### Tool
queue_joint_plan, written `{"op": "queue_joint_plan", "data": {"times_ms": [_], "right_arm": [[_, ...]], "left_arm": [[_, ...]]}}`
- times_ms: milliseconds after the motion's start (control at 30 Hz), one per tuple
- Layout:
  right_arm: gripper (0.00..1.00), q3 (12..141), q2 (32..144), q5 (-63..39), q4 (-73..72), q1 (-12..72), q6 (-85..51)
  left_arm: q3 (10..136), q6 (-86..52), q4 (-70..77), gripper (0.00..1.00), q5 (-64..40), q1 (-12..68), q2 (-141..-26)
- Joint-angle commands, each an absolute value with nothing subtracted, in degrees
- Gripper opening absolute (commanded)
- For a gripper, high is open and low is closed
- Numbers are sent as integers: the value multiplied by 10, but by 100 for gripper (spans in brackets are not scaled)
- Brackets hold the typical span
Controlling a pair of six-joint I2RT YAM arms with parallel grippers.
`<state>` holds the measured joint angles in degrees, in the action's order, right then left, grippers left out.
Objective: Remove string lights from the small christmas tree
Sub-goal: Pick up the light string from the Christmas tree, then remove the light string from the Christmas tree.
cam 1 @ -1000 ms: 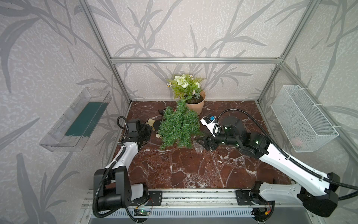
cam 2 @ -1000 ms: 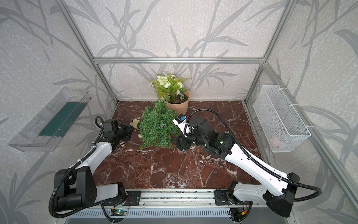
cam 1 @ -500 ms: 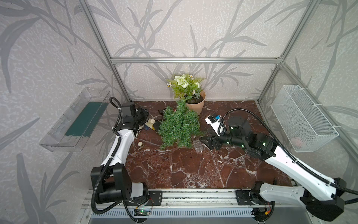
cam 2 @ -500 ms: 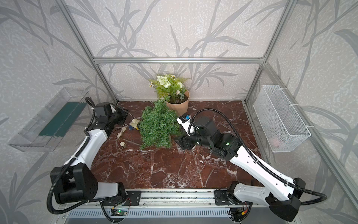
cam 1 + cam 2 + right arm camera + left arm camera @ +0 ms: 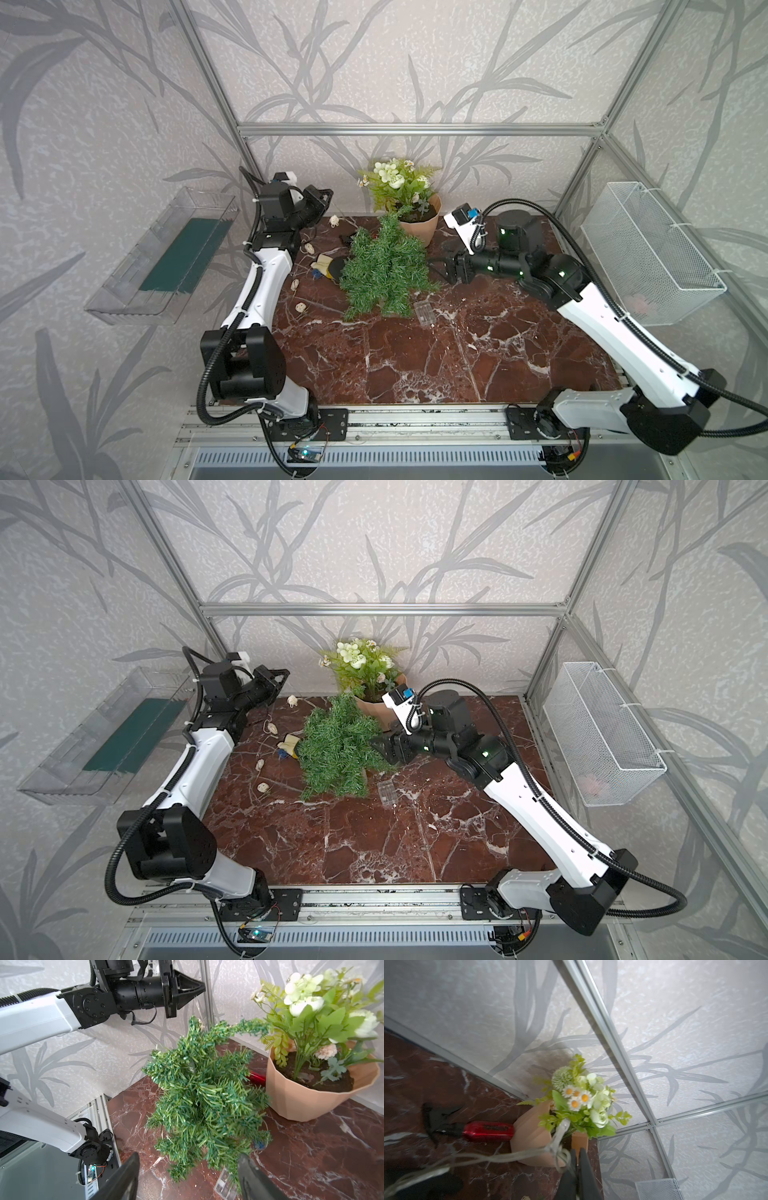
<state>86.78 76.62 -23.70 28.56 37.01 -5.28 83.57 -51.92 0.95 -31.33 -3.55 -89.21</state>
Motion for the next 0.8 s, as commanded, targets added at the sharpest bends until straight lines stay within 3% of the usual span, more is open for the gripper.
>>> {"op": "queue_joint_plan", "data": {"times_ms": [0,167,767], "right_arm": [[75,911,812,-308,257,347,-35],[85,984,888,-357,250,318,-23],[88,1237,1162,-370,255,307,36]], "left_arm": [[879,-502,11,0,-333,-19,-916],[960,-478,-25,0,-334,6,-956],[1234,-439,-139,0,-358,79,-1113]]}}
